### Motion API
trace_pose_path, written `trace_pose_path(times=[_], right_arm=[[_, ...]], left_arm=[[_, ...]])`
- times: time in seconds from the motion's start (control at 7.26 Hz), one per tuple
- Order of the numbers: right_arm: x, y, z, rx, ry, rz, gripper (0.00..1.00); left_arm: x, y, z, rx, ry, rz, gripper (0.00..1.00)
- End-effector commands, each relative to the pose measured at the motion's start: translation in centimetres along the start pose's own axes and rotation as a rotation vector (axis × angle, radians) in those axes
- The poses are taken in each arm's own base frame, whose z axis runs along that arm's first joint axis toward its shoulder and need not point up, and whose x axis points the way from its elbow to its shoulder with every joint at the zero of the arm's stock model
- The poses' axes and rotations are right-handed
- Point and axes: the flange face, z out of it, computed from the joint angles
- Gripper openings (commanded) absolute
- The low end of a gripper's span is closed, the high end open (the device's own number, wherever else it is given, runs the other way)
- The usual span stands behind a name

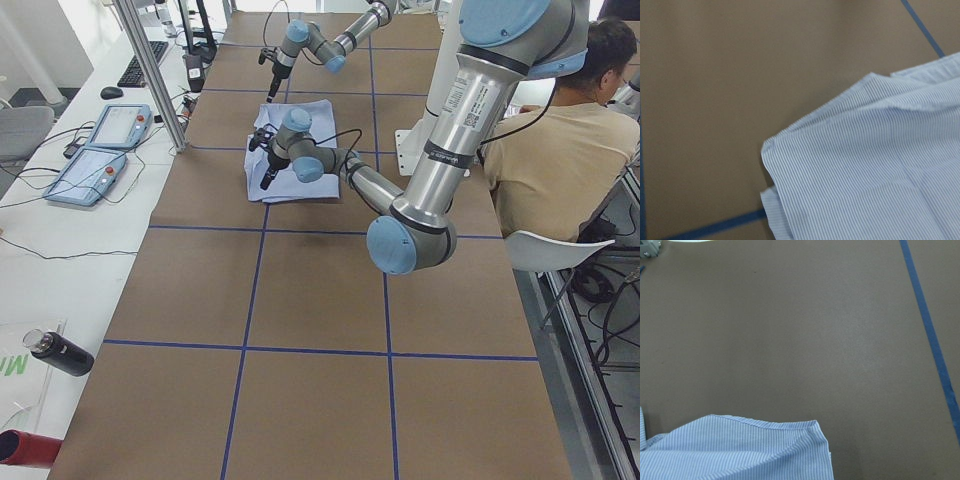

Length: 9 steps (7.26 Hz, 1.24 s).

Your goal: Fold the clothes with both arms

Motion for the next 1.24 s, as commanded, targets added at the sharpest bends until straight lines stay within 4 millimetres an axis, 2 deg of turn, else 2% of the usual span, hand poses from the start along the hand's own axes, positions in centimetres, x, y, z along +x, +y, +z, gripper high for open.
trace_pose_path(times=[0.0, 0.14, 0.28, 0.41, 0.55, 0.69, 0.83, 0.96, 1.1], right_arm=[[0.5, -0.9, -0.8, -0.012, -0.015, 0.010, 0.99], [0.6, -0.9, -0.8, -0.013, -0.014, 0.010, 0.99], [0.6, -0.9, -0.8, -0.013, -0.014, 0.010, 0.99], [0.6, -0.9, -0.8, -0.013, -0.014, 0.010, 0.99], [0.6, -0.9, -0.8, -0.013, -0.014, 0.010, 0.99], [0.6, -0.9, -0.8, -0.013, -0.014, 0.010, 0.99], [0.6, -0.9, -0.8, -0.013, -0.014, 0.010, 0.99], [0.6, -0.9, -0.8, -0.013, -0.014, 0.010, 0.99], [0.5, -0.9, -0.8, -0.012, -0.015, 0.010, 0.99]], left_arm=[[3.0, 8.6, -0.9, -0.054, 0.037, -0.057, 1.00], [3.5, 10.0, -0.6, -0.063, 0.034, -0.064, 0.92], [3.9, 10.7, -0.4, -0.070, 0.033, -0.071, 0.70], [3.9, 11.1, -0.1, -0.077, 0.029, -0.068, 0.59], [3.8, 11.3, 0.2, -0.080, 0.026, -0.067, 0.58], [3.9, 11.2, 0.1, -0.081, 0.028, -0.069, 0.47], [3.8, 11.3, 0.2, -0.082, 0.027, -0.069, 0.18], [3.9, 11.2, -0.1, -0.079, 0.030, -0.078, 0.00], [3.9, 11.0, -0.5, -0.075, 0.033, -0.076, 0.00]])
